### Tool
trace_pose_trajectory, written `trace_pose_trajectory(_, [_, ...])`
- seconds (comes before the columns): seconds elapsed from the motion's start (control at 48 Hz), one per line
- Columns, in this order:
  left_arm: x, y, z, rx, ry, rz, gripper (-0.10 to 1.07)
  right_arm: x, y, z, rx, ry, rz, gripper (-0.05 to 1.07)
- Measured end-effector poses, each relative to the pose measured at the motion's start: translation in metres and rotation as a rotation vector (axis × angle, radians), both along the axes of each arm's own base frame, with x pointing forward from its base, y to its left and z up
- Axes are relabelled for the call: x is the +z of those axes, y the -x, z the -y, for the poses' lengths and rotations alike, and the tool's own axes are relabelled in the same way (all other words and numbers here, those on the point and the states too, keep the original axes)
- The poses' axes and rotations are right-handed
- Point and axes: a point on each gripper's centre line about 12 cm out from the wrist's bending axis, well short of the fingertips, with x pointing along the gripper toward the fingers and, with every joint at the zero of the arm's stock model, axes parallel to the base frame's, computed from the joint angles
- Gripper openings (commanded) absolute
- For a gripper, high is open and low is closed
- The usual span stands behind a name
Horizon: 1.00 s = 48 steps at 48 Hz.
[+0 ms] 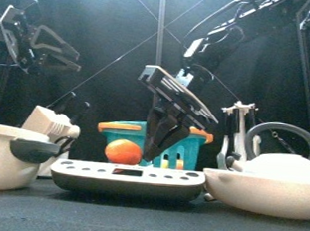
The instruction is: Place carrot onto stove
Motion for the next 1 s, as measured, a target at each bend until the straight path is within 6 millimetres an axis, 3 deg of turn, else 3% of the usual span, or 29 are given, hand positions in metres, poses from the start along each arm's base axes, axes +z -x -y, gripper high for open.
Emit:
trace_pose_trajectory(0.229, [-0.002,0.000,0.000,-0.001,0.003,-0.013,0.82,0.002,-0.002,0.012,-0.008,0.020,0.008,0.44])
trace_pose_trajectory(0.833, [-0.001,0.000,0.000,-0.001,0.003,-0.012,0.82,0.007,-0.017,0.015,0.008,0.037,0.049,0.44])
trace_pose_trajectory(1.0, [-0.002,0.000,0.000,-0.002,0.004,-0.019,0.82,0.010,-0.015,0.021,0.045,0.122,0.030,0.44])
